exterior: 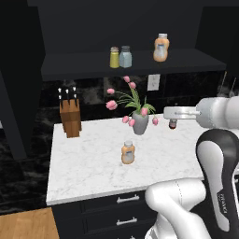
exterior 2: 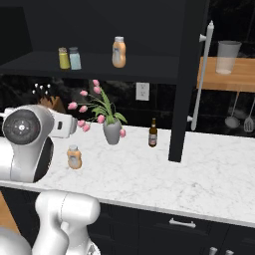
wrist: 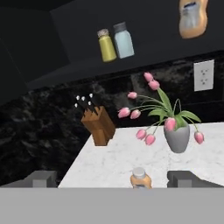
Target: Put the shaker and condiment bottle from the counter next to their counterparts in the cabinet.
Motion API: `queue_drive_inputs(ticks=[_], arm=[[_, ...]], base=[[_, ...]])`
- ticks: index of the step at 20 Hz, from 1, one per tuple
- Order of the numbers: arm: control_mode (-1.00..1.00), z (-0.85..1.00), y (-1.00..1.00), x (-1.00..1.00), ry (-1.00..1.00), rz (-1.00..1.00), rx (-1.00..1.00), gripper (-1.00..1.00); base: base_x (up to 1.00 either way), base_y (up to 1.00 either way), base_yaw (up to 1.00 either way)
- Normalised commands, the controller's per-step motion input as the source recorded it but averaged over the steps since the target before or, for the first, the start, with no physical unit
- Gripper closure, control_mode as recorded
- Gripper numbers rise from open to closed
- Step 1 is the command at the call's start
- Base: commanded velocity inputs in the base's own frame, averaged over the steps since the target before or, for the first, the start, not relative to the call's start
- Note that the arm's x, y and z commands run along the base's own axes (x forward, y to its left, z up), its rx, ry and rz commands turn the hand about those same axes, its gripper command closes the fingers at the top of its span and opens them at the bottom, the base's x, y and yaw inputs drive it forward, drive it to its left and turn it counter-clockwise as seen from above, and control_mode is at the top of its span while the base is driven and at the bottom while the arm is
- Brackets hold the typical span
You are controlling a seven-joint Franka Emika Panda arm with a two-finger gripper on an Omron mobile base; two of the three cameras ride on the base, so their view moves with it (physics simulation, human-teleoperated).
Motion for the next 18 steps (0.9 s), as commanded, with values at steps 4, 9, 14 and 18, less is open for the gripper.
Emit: queue_drive_inputs(ticks=[4, 9, 14, 18], arm=[[-1.00, -0.54, 0.00, -0.05, 0.01, 0.04, 0.00, -1.00], [-1.00, -0.56, 0.09, 0.11, 0.04, 0.04, -0.02, -1.00], [-1.00, -0.77, 0.25, 0.25, 0.00, 0.08, -0.10, -1.00], [-1.00, -0.39, 0.20, 0.15, 0.07, 0.04, -0.05, -1.00]], base=[[0.00, 0.00, 0.00], [0.00, 0.00, 0.00], [0.00, 0.00, 0.00], [0.00, 0.00, 0.00]])
